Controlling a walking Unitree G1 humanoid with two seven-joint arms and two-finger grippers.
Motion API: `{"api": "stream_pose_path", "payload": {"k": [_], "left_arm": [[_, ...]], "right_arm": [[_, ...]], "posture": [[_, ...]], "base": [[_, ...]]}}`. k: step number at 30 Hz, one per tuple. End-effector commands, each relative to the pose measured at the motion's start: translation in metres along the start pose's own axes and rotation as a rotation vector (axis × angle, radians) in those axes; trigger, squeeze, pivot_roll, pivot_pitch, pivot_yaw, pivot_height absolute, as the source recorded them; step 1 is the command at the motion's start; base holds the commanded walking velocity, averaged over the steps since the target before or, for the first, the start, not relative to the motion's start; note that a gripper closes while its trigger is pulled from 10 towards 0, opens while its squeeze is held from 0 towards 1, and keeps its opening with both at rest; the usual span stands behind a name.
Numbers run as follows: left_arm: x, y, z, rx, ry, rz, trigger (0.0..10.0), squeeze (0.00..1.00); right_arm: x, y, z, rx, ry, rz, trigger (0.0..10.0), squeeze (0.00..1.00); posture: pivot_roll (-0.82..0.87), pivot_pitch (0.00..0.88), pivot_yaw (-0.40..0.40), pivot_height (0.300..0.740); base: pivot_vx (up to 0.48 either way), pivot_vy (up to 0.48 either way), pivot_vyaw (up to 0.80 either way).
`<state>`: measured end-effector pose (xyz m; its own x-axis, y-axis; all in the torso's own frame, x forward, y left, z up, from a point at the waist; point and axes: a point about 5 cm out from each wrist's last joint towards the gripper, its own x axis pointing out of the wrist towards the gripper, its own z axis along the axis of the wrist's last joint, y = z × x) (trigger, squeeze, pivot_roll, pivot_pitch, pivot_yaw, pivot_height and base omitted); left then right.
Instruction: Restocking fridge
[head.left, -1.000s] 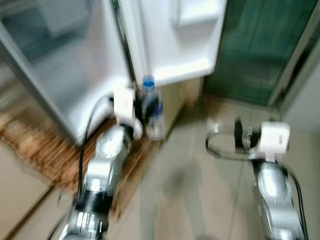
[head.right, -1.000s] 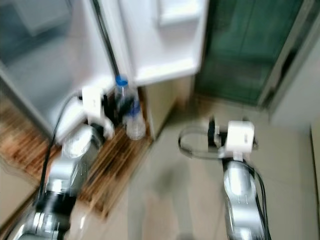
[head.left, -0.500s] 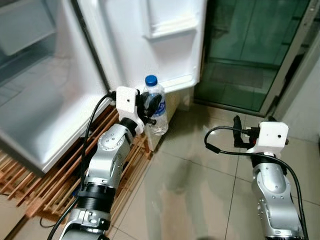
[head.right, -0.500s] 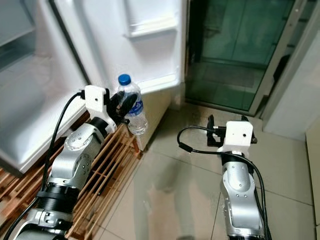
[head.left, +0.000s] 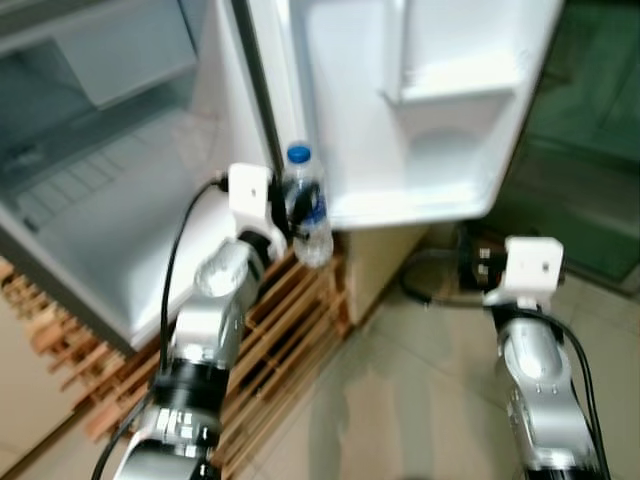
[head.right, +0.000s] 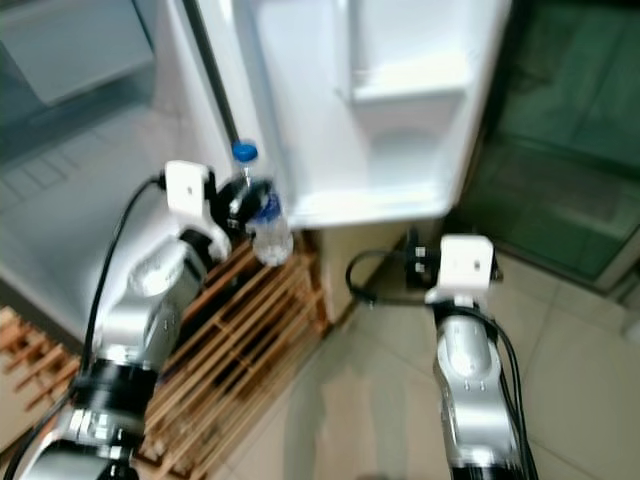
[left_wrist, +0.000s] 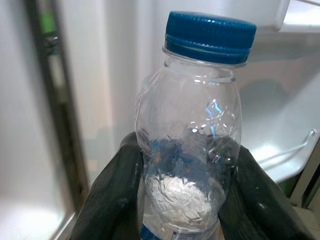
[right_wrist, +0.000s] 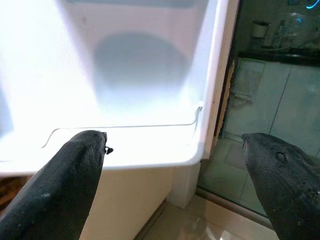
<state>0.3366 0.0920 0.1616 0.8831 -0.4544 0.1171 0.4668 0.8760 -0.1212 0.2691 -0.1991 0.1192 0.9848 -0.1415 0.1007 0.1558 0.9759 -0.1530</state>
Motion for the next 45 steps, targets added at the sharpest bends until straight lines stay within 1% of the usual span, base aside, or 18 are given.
{"api": "stream_pose_path", "payload": {"k": [1,3,4,5,8,11,15,16,21,24,28,29,35,38,40,41,44,45], "left_arm": [[0.010,-0.014,0.017,0.029,-0.053,-0.075,10.0,0.00],[0.013,-0.023,0.022,0.029,-0.061,-0.139,10.0,0.00],[0.013,-0.023,0.022,0.029,-0.061,-0.139,10.0,0.00],[0.013,-0.027,0.024,0.039,-0.066,-0.165,10.0,0.00],[0.013,-0.034,0.024,0.069,-0.051,-0.182,10.0,0.00],[0.012,-0.037,0.024,0.040,-0.063,-0.202,10.0,0.00],[0.011,-0.041,0.024,0.034,-0.065,-0.219,10.0,0.00],[0.011,-0.042,0.026,0.017,-0.077,-0.224,10.0,0.00],[0.011,-0.040,0.029,-0.003,-0.082,-0.209,10.0,0.00],[0.015,-0.030,0.034,-0.005,-0.101,-0.137,10.0,0.00],[0.019,-0.022,0.040,-0.001,-0.109,-0.104,10.0,0.00],[0.022,-0.018,0.046,-0.001,-0.121,-0.089,10.0,0.00],[0.030,-0.016,0.050,0.024,-0.137,-0.084,10.0,0.00],[0.036,-0.013,0.048,0.025,-0.152,-0.076,10.0,0.00],[0.037,-0.013,0.047,0.026,-0.156,-0.078,10.0,0.00],[0.040,-0.011,0.042,0.023,-0.159,-0.067,10.0,0.00],[0.045,-0.015,0.031,0.019,-0.165,-0.074,10.0,0.00],[0.046,-0.018,0.028,0.004,-0.170,-0.088,10.0,0.00]], "right_arm": [[0.000,-0.001,-0.001,0.003,0.008,0.002,10.0,0.00],[-0.001,0.001,-0.001,0.004,0.006,0.009,10.0,0.00],[-0.001,0.001,-0.001,0.004,0.006,0.009,10.0,0.00],[-0.001,0.001,-0.001,0.003,0.005,0.010,10.0,0.00],[-0.001,0.001,-0.001,0.002,0.003,0.008,10.0,0.00],[-0.002,-0.001,-0.001,0.003,0.006,0.001,10.0,0.00],[-0.003,0.000,-0.001,0.003,0.006,0.005,10.0,0.00],[-0.003,0.000,-0.001,0.003,0.006,0.007,10.0,0.00],[-0.002,0.002,0.000,0.005,-0.002,0.014,10.0,0.00],[-0.003,0.004,0.001,0.005,-0.005,0.024,10.0,0.00],[-0.007,0.005,0.000,0.012,0.001,0.040,10.0,0.00],[-0.012,0.006,-0.001,0.011,0.007,0.059,10.0,0.00],[-0.016,0.007,-0.001,0.016,0.011,0.084,10.0,0.00],[-0.016,0.007,0.002,0.020,0.003,0.087,10.0,0.00],[-0.016,0.007,0.003,0.021,0.001,0.088,10.0,0.00],[-0.016,0.008,0.004,0.024,-0.002,0.092,10.0,0.00],[-0.017,0.011,0.006,0.026,-0.009,0.104,10.0,0.00],[-0.017,0.012,0.007,0.023,-0.015,0.109,10.0,0.00]], "posture": [[-0.22,0.000,0.125,0.740],[-0.22,0.000,0.124,0.740],[-0.22,0.000,0.124,0.740],[-0.22,0.000,0.126,0.740],[-0.23,0.000,0.129,0.740],[-0.23,0.000,0.130,0.740],[-0.23,0.000,0.128,0.740],[-0.23,0.000,0.128,0.740],[-0.23,0.000,0.129,0.740],[-0.22,0.000,0.130,0.740],[-0.22,0.000,0.129,0.740],[-0.23,0.000,0.129,0.740],[-0.24,0.000,0.133,0.740],[-0.24,0.000,0.134,0.740],[-0.24,0.000,0.133,0.740],[-0.24,0.000,0.131,0.740],[-0.25,0.000,0.131,0.740],[-0.25,0.000,0.131,0.740]], "base": [[0.424,0.000,0.00],[0.418,-0.120,0.00],[0.412,-0.240,0.00],[0.368,-0.304,0.00],[0.000,0.000,0.00],[0.000,0.000,0.00],[0.000,0.000,0.00],[0.270,-0.394,0.00],[0.271,-0.393,0.00],[0.115,-0.110,0.00],[0.000,0.000,0.00],[0.000,0.000,0.00],[0.000,0.000,0.00],[0.000,0.000,0.00],[0.000,0.000,0.00],[0.000,0.000,0.00],[0.000,0.000,0.00],[0.000,0.000,0.00]]}}
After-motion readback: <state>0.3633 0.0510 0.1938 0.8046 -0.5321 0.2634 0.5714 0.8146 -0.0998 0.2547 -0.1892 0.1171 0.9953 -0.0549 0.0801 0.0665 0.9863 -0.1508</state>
